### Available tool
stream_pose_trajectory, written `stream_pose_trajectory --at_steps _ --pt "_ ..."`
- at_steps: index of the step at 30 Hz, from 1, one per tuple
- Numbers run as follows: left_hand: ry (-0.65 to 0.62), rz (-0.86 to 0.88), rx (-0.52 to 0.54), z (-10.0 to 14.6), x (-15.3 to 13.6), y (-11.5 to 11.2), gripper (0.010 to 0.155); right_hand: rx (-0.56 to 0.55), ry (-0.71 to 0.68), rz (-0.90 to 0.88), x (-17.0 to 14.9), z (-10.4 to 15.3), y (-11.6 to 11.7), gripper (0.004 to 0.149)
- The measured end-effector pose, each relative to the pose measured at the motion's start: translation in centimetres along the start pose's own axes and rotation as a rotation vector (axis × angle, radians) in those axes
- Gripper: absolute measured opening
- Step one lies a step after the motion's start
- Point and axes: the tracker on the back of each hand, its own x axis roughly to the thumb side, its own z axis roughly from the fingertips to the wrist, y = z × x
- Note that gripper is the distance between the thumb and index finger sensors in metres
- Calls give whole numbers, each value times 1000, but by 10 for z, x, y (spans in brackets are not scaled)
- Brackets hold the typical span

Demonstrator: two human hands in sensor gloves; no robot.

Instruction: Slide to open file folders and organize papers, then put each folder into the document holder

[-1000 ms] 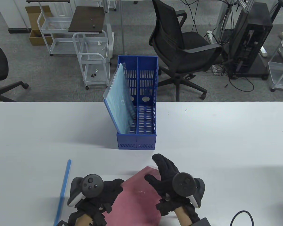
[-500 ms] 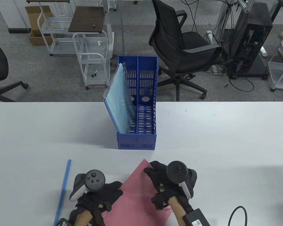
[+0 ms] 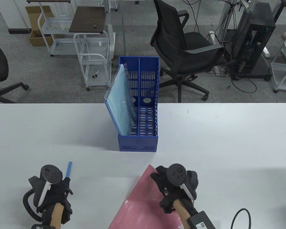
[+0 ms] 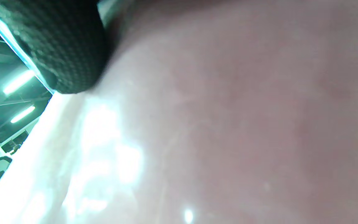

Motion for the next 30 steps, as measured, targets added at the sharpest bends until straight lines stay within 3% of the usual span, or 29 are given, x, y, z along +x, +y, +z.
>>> stream_pose_trajectory --at_steps 3,5,7,16,21,24,27,30 --pt "35 -95 -66 -8 8 -15 61 -3 2 5 -3 1 -1 43" --pt "51 -189 33 -8 18 -20 59 -4 4 11 -4 1 -2 43" --pt "47 -209 23 -9 25 -21 52 -3 3 14 -5 1 -2 43" --pt "56 -260 43 -14 38 -25 52 19 1 24 -6 0 3 42" --pt "-169 69 -197 4 55 -19 50 39 -36 16 -4 1 5 43" --pt "-404 283 -303 26 86 -11 50 71 -76 31 1 3 9 43" --pt "-607 531 -357 32 107 -4 49 101 -130 25 5 6 11 42" --pt "-676 854 -391 29 116 -5 49 131 -210 29 12 13 13 42"
